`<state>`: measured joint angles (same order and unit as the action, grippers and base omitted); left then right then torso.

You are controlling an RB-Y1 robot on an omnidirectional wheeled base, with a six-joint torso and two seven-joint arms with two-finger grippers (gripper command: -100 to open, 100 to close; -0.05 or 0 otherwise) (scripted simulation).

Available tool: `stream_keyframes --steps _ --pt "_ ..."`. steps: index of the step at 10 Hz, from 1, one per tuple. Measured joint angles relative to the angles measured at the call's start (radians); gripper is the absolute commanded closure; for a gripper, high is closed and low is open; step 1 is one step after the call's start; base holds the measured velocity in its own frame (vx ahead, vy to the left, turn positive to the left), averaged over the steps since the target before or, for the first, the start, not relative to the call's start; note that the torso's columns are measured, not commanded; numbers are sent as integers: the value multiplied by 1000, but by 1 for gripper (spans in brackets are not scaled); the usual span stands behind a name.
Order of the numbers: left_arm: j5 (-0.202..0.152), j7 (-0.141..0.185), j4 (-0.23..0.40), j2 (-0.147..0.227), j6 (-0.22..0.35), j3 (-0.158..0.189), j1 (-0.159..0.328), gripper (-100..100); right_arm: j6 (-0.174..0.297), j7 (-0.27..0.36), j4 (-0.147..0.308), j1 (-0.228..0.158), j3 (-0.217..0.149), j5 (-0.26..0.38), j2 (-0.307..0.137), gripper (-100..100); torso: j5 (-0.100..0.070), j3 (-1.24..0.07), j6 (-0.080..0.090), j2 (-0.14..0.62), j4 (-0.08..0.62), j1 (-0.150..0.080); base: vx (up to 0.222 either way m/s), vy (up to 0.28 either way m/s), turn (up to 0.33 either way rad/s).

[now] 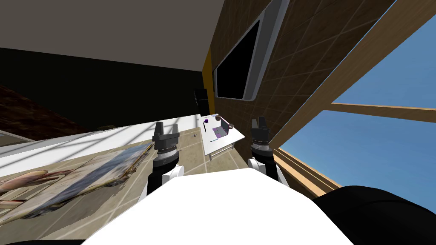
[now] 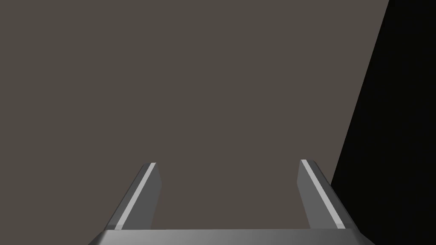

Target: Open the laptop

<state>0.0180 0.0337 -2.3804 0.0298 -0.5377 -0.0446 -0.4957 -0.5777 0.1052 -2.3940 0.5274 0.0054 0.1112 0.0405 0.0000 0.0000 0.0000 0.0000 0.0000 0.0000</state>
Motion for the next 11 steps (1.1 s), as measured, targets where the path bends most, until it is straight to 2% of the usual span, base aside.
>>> stream_keyframes --steps 2,9,10,11 --pt "0 0 0 0 0 0 0 0 0 0 0 0 0 0 0 0 0 -209 0 104 105 0 0 0 0" --pt "0 0 0 0 0 0 0 0 0 0 0 0 0 0 0 0 0 -1234 0 618 617 0 0 0 0" --pt "0 0 0 0 0 0 0 0 0 0 0 0 0 0 0 -100 0 -1382 0 691 691 0 9 -2 15" --pt "0 0 0 0 0 0 0 0 3 3 3 -2 -1 1 -24 -100 0 -1451 0 725 724 0 11 -6 24"
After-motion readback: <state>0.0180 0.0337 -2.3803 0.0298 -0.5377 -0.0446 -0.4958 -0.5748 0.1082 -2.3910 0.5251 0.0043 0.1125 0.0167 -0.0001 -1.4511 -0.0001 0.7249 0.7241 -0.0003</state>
